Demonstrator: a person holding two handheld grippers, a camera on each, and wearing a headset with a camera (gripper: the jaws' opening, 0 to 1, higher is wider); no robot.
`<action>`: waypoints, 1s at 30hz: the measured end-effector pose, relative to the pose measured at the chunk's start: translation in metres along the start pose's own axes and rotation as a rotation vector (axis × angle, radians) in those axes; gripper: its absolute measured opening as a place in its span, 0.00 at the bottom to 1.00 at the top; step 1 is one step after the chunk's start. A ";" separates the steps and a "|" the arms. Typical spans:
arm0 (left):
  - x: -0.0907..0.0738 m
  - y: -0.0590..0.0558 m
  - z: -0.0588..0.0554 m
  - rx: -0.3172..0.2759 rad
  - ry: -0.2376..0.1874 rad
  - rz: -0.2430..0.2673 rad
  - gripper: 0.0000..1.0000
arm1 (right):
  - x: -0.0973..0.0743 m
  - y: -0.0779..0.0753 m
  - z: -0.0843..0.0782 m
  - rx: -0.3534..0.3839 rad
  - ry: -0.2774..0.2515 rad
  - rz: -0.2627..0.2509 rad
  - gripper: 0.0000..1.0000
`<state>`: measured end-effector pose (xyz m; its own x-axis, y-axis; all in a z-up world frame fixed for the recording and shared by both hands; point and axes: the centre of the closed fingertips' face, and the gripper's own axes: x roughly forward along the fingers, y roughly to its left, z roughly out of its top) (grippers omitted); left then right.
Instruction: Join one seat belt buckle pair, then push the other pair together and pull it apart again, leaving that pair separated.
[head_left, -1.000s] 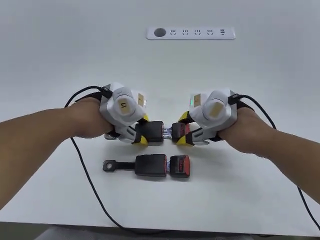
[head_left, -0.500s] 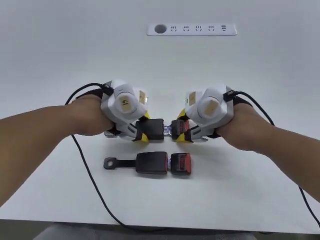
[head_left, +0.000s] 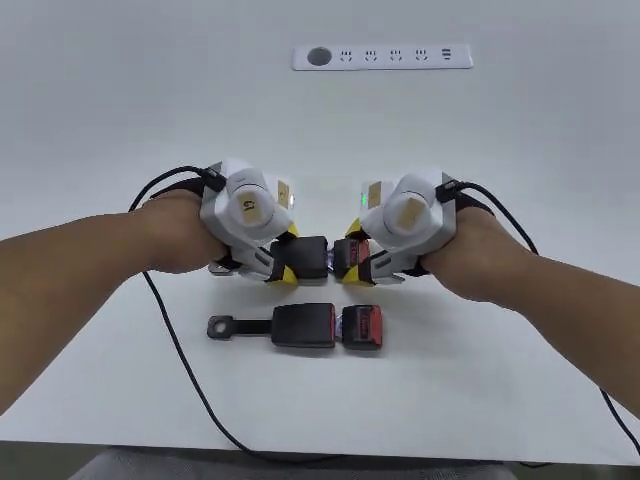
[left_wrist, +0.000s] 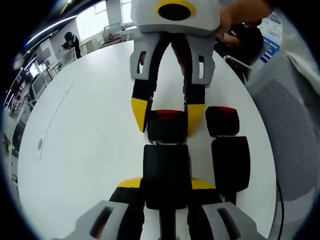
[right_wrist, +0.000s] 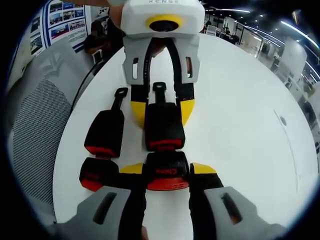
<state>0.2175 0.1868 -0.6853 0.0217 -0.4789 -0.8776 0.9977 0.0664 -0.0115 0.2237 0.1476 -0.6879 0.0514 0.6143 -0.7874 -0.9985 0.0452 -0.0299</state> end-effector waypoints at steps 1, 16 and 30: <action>0.000 0.000 0.000 0.000 0.000 0.001 0.32 | 0.000 0.000 0.000 0.002 -0.002 0.001 0.30; 0.002 0.003 -0.004 -0.005 -0.001 0.005 0.33 | -0.001 -0.001 -0.001 0.008 -0.013 -0.004 0.31; 0.001 0.002 -0.003 -0.008 -0.004 0.002 0.33 | -0.005 0.000 -0.006 0.022 -0.003 -0.008 0.31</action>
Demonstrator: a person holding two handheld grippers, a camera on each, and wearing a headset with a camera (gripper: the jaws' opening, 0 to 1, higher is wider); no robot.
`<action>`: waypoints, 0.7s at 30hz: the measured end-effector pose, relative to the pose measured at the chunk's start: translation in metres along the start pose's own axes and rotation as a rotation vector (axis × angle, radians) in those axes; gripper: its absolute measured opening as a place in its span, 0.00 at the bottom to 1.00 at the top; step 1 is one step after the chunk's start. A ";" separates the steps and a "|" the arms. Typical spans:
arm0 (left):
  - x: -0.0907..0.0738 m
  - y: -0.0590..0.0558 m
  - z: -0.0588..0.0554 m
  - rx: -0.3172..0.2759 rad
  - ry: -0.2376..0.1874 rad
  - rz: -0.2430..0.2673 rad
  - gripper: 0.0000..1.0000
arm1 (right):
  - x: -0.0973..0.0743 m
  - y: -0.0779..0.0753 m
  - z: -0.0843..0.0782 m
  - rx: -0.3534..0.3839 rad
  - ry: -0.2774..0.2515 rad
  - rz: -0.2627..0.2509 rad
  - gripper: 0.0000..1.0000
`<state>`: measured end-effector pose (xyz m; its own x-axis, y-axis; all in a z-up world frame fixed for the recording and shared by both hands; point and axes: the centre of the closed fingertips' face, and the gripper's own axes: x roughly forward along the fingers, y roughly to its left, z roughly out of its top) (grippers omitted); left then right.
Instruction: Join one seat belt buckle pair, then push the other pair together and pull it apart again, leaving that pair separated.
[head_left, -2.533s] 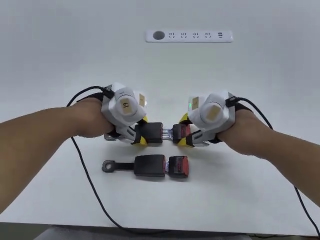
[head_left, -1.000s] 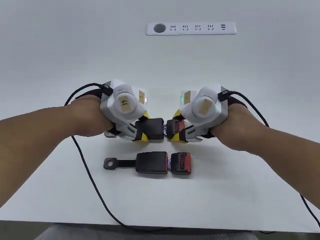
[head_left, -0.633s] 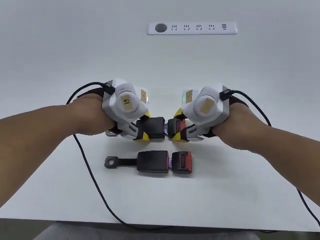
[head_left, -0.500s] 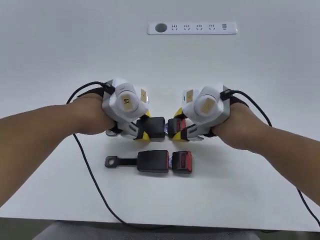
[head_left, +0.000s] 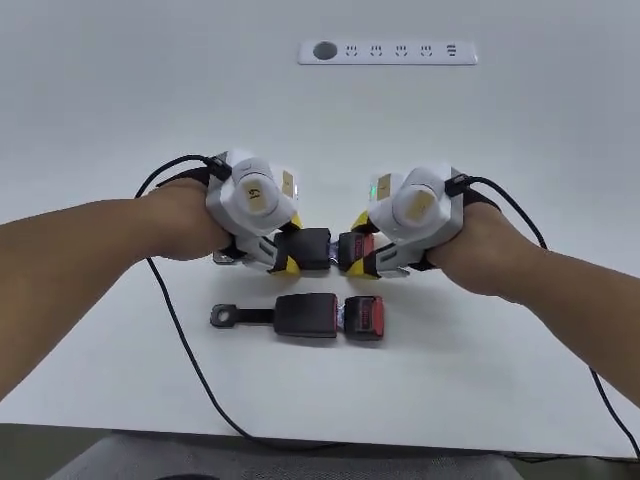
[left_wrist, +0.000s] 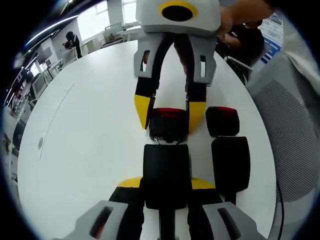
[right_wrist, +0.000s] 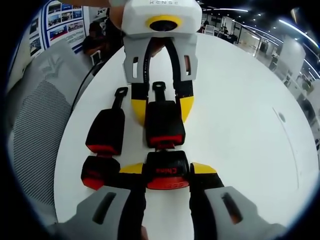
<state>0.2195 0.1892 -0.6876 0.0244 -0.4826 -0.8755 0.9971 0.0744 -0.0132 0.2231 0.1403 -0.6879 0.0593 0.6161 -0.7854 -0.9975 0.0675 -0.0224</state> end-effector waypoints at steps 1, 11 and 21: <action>0.000 0.000 0.000 0.001 0.001 -0.001 0.33 | -0.002 0.000 -0.002 -0.002 0.004 0.000 0.31; 0.000 0.000 0.000 -0.003 0.003 0.001 0.33 | -0.006 -0.001 -0.008 -0.006 0.021 0.002 0.31; 0.001 0.000 0.000 -0.004 0.007 0.001 0.33 | -0.009 -0.001 -0.010 -0.001 0.004 -0.007 0.32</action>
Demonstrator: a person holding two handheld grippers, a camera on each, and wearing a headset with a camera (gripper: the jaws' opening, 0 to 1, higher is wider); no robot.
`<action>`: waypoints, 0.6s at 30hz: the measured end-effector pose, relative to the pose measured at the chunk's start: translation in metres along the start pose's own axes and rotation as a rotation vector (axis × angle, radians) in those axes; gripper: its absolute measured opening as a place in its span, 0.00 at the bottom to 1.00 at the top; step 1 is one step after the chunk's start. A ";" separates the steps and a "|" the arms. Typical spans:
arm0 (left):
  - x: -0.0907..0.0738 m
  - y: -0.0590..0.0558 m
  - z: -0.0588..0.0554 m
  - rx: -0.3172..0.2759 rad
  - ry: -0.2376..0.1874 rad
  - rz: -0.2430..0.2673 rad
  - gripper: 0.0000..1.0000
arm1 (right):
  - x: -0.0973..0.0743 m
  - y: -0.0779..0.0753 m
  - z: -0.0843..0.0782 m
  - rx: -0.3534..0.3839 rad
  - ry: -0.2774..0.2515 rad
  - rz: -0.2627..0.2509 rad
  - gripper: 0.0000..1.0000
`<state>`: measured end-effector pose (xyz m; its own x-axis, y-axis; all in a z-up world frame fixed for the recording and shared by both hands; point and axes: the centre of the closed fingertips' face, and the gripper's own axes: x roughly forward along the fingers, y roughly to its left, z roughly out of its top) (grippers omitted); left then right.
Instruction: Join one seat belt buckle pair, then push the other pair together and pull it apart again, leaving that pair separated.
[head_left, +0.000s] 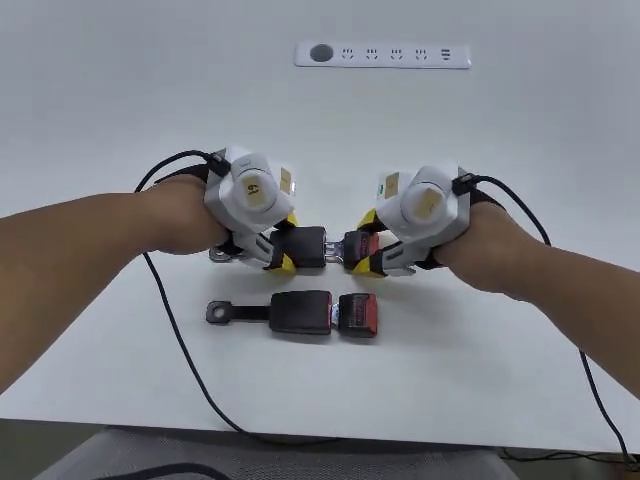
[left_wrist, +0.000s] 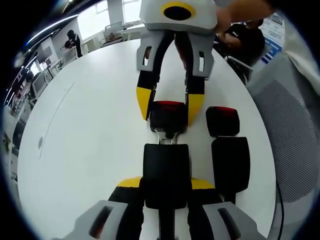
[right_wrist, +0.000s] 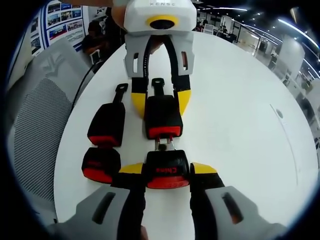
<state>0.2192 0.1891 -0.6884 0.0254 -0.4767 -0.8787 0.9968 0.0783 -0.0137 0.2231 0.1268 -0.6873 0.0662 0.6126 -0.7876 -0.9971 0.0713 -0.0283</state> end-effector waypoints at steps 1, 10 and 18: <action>0.000 0.000 0.000 0.000 0.000 0.000 0.33 | 0.000 -0.001 -0.001 -0.005 0.002 -0.001 0.32; 0.000 0.000 0.000 -0.004 -0.006 0.001 0.33 | -0.018 -0.006 -0.026 0.010 0.023 -0.010 0.32; -0.001 0.001 0.000 -0.015 -0.022 0.009 0.34 | -0.035 -0.001 -0.048 0.041 0.041 -0.018 0.33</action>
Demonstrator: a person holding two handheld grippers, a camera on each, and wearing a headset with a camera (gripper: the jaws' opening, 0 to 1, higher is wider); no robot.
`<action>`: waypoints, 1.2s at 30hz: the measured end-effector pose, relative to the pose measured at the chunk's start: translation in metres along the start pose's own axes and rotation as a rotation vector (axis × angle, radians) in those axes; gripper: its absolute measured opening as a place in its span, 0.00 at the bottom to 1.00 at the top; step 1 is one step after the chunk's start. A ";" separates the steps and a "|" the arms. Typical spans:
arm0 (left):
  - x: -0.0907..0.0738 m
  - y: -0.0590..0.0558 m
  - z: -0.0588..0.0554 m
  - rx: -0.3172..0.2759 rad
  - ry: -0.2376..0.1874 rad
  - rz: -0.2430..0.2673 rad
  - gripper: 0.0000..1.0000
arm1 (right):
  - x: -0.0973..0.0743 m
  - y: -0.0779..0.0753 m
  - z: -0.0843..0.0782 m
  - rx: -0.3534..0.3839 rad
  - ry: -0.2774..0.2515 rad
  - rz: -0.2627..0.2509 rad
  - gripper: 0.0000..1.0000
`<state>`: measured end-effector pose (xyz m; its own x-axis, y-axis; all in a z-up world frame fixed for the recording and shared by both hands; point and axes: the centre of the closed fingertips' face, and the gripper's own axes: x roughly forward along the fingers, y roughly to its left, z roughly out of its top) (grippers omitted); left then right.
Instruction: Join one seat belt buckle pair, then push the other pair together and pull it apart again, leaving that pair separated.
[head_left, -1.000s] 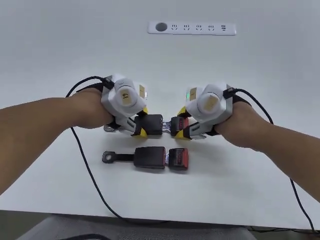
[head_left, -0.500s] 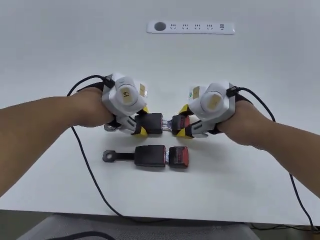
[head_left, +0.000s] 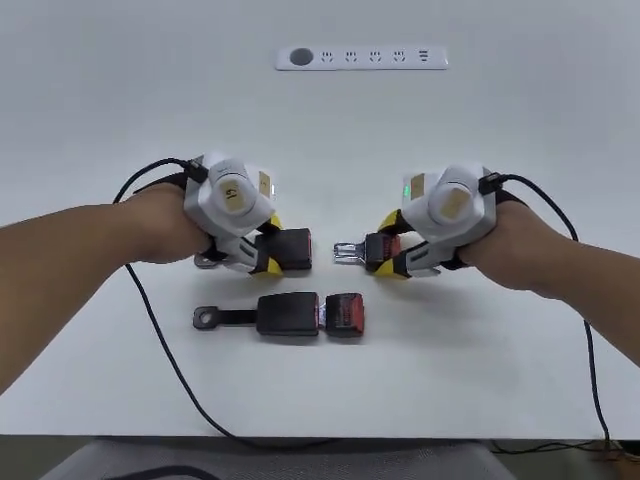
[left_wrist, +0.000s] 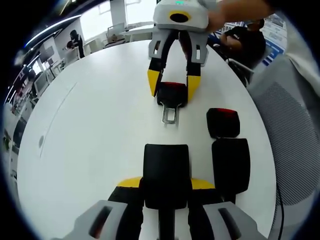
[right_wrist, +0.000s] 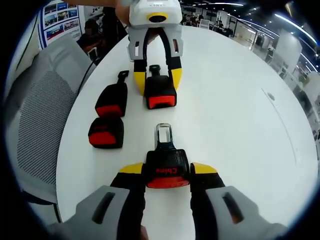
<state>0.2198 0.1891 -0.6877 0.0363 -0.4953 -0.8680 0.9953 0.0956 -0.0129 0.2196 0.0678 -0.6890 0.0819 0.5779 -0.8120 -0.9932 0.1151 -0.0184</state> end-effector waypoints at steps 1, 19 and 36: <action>0.000 0.000 0.000 0.001 0.001 0.000 0.34 | -0.001 0.000 -0.001 0.000 0.000 0.000 0.33; 0.000 -0.002 0.000 0.009 0.007 -0.002 0.34 | -0.023 -0.006 -0.037 0.007 0.059 -0.014 0.33; 0.000 0.003 0.003 0.049 0.043 0.024 0.41 | -0.027 -0.008 -0.037 0.030 0.060 -0.057 0.38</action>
<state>0.2234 0.1871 -0.6866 0.0577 -0.4559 -0.8881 0.9974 0.0645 0.0317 0.2224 0.0212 -0.6890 0.1326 0.5206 -0.8434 -0.9841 0.1709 -0.0493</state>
